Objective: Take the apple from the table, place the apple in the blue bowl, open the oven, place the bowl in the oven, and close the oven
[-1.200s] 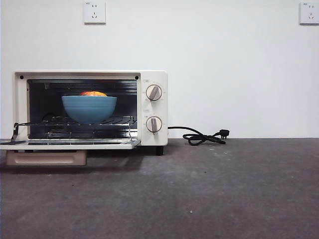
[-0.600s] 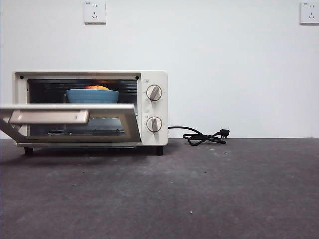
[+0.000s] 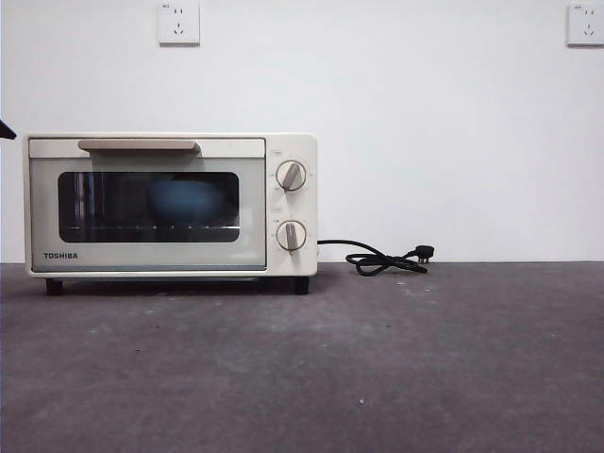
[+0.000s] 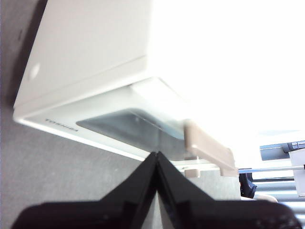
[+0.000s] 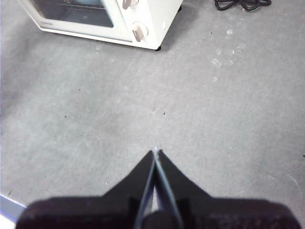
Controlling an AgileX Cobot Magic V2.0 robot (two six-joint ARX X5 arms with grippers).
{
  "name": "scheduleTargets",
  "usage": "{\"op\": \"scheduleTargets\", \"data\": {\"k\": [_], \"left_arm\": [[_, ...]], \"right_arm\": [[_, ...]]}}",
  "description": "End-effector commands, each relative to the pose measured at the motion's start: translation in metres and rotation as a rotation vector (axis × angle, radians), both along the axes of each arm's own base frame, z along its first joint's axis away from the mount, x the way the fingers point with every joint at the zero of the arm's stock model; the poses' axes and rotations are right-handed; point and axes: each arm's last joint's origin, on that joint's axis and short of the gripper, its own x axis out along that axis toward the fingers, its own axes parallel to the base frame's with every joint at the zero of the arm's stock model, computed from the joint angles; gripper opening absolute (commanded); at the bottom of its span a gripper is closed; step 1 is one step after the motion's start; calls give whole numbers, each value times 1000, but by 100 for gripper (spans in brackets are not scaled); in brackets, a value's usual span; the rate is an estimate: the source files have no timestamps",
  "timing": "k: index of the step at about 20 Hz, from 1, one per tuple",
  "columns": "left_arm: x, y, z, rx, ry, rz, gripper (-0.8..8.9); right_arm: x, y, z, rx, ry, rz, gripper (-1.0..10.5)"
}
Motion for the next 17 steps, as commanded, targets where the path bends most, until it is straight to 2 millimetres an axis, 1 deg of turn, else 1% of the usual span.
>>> {"op": "scheduleTargets", "data": {"k": [1,6,9,13,15,17], "left_arm": [[1,-2,3,-9,-9,-13,-8],[-2,-5,6,-50,-23,-84,-8],[-14,-14,15,9,-47,-136,-8],[-44,-31,43,151,-122,-196,-8],[-61,-45,62,228,-168,-202,-8],[-81,-63,82,295,-241,-233,-8]], "right_arm": [[1,1,-2,6,5,-4,-3],[1,1,-3,5,5,-5,0],[1,1,-3,3,7,-4,1],[1,0,-3,-2,6,-11,1],[2,0,-3,-10,1,-23,1],[2,0,-3,-15,-2,-31,1]]}}
